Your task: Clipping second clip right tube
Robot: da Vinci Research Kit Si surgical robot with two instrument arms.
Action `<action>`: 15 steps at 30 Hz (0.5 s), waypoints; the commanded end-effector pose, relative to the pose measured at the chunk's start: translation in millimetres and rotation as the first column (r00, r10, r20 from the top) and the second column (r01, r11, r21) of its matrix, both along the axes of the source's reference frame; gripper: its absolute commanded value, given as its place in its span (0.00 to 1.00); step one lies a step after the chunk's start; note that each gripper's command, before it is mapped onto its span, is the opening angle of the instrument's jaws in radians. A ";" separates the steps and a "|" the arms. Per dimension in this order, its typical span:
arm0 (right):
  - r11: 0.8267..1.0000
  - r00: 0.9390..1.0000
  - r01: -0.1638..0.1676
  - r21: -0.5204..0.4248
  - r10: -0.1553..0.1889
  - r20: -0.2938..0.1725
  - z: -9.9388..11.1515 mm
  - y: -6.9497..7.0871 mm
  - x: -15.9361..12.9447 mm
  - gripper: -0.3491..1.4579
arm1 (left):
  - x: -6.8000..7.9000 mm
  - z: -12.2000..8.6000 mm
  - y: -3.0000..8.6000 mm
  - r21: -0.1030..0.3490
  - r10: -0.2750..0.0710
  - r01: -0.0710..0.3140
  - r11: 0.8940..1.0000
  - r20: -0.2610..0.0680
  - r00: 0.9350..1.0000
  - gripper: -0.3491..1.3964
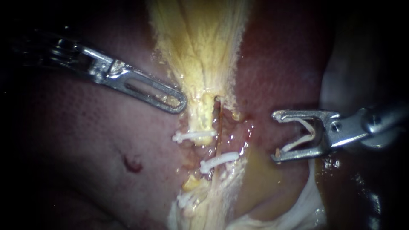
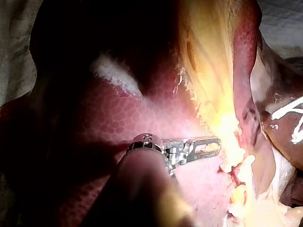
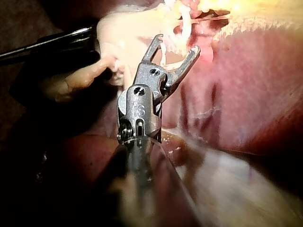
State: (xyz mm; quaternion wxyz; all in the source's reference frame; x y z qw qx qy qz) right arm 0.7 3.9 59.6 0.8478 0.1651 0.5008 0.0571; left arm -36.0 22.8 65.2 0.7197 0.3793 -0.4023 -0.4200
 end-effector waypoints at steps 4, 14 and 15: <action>1.000 1.000 -0.001 0.000 0.001 0.000 0.0 0.1 0.0 0.47 | 0.9 -0.9 0.5 0.004 0.001 -0.001 1.000 0.002 1.000 0.00; 1.000 1.000 0.001 0.002 -0.001 -0.001 0.0 0.1 0.1 0.47 | 6.0 -5.7 4.0 0.008 -0.055 0.055 0.998 -0.023 0.998 0.00; 1.000 1.000 0.003 0.003 -0.003 -0.002 0.0 0.1 0.1 0.47 | 6.4 -5.9 4.1 0.009 -0.058 0.058 0.998 -0.024 0.998 0.00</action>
